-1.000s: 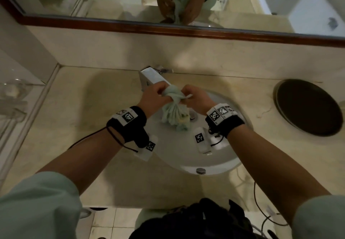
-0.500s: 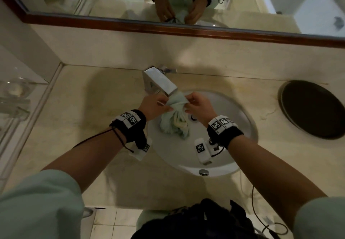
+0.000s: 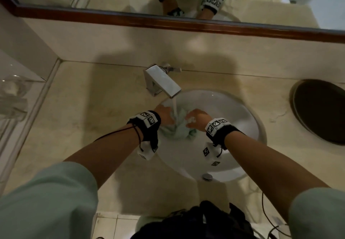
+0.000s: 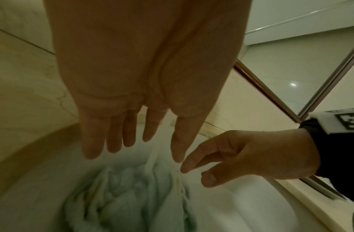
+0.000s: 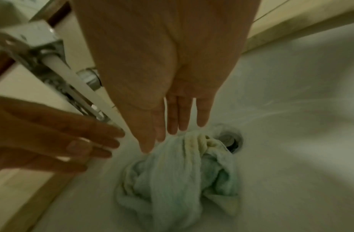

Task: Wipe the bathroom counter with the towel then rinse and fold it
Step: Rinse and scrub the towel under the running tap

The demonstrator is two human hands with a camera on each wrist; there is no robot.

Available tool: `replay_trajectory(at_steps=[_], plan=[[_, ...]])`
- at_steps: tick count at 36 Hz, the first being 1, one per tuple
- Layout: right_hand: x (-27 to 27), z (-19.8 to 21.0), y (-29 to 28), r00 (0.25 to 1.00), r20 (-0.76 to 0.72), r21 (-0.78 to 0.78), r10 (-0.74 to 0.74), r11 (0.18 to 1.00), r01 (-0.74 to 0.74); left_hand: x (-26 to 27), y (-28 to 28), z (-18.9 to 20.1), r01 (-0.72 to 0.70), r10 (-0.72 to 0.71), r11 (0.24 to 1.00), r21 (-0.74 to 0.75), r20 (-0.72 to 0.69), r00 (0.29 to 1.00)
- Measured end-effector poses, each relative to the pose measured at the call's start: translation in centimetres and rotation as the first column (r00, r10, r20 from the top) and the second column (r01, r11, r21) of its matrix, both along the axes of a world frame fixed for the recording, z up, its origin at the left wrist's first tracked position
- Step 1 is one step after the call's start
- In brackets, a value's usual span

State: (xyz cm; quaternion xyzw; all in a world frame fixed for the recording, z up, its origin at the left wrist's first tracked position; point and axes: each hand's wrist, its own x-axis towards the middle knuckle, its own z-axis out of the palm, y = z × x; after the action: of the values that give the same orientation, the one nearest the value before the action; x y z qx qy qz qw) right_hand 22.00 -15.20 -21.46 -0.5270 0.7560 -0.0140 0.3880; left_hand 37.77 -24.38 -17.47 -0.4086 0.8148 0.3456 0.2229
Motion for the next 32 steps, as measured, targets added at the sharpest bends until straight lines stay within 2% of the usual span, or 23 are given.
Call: replay_trajectory(at_steps=[2,3,4,5,6,7,8,9,10,11,12,14,15,16,17,18,20,22,23,24,26,29,32], plan=[[-0.1,-0.8,0.0,1.0,-0.007,-0.04,-0.025,0.999,0.025,-0.4,-1.2,-4.0,0.046,-0.047,0.999,0.024,0.023,0.999],[-0.1,-1.3,-0.1,0.999,-0.011,-0.054,-0.036,0.998,0.035,-0.6,-2.6,-8.5,0.04,-0.044,0.998,0.05,0.099,0.994],[-0.2,-1.9,-0.2,0.999,-0.019,-0.05,-0.04,0.998,0.039,-0.8,-4.4,-15.3,0.054,-0.06,0.997,0.047,0.13,0.99],[-0.1,-2.5,-0.3,0.999,-0.036,-0.031,-0.035,0.999,0.034,-0.9,-4.8,-17.8,0.028,-0.035,0.998,0.052,0.132,0.991],[0.0,-3.0,-0.3,0.998,-0.066,0.001,-0.02,1.0,0.02,-1.2,-3.8,-15.6,0.019,-0.029,0.998,0.053,0.202,0.979],[0.1,-3.7,-0.3,0.995,-0.102,0.03,-0.006,1.0,0.01,-1.2,-2.1,-11.4,0.082,-0.09,0.995,0.054,0.161,0.983],[0.2,-4.2,-0.3,0.99,-0.138,0.056,0.005,0.998,0.003,-1.6,-1.1,-8.9,0.122,-0.136,0.989,0.085,0.188,0.973],[0.4,-4.9,-0.2,0.985,-0.17,0.074,0.013,0.997,0.0,-1.6,-0.6,-8.7,0.171,-0.193,0.978,0.121,0.209,0.959],[0.6,-5.4,0.0,0.979,-0.2,0.087,0.029,0.996,-0.011,-1.9,-0.2,-7.8,0.188,-0.201,0.979,0.078,0.205,0.958],[0.8,-6.1,0.1,0.974,-0.222,0.102,0.05,0.994,-0.028,-2.0,-0.5,-11.1,0.246,-0.249,0.968,0.042,0.234,0.94],[1.1,-6.4,0.2,0.97,-0.232,0.115,0.076,0.992,-0.05,-2.4,-0.8,-12.3,0.293,-0.293,0.955,0.038,0.26,0.92],[1.5,-7.2,0.0,0.969,-0.223,0.125,0.105,0.989,-0.079,-1.4,-2.0,-23.9,0.26,-0.269,0.963,0.068,0.248,0.931],[1.7,-7.9,-0.2,0.97,-0.213,0.122,0.115,0.988,-0.09,-1.4,-1.8,-24.1,0.233,-0.249,0.968,0.091,0.283,0.926],[2.0,-8.2,-0.5,0.97,-0.202,0.119,0.136,0.986,-0.114,-1.8,-1.2,-19.8,0.24,-0.258,0.966,0.093,0.348,0.901],[2.3,-9.0,-0.8,0.969,-0.194,0.122,0.153,0.984,-0.131,-1.9,0.0,-15.0,0.307,-0.288,0.952,0.014,0.385,0.877],[2.7,-9.3,-1.1,0.968,-0.193,0.128,0.162,0.982,-0.139,-2.1,0.7,-11.1,0.348,-0.32,0.937,0.005,0.409,0.855],[3.7,-10.0,-1.4,0.97,-0.216,0.13,0.114,0.988,-0.087,-2.4,1.1,-6.8,0.378,-0.382,0.921,0.094,0.409,0.829],[4.4,-10.5,-1.5,0.967,-0.251,0.118,0.052,0.993,-0.022,-3.2,1.3,-3.8,0.371,-0.371,0.926,0.072,0.36,0.856],[4.5,-11.0,-1.7,0.964,-0.26,0.128,0.051,0.992,-0.018,-3.5,1.1,-4.7,0.376,-0.373,0.925,0.055,0.313,0.873],[4.5,-11.1,-1.9,0.963,-0.261,0.146,0.065,0.989,-0.027,-3.7,0.8,-7.6,0.344,-0.344,0.937,0.053,0.305,0.888],[4.2,-11.5,-2.2,0.956,-0.281,0.192,0.089,0.981,-0.035,-3.9,0.8,-10.1,0.332,-0.336,0.94,0.075,0.367,0.868],[3.8,-12.8,-2.4,0.949,-0.293,0.217,0.114,0.975,-0.05,-4.2,0.7,-12.0,0.374,-0.375,0.924,0.08,0.374,0.848],[3.8,-13.1,-2.0,0.951,-0.296,0.172,0.089,0.984,-0.039,-4.4,1.1,-13.5,0.291,-0.279,0.956,0.015,0.337,0.899]])
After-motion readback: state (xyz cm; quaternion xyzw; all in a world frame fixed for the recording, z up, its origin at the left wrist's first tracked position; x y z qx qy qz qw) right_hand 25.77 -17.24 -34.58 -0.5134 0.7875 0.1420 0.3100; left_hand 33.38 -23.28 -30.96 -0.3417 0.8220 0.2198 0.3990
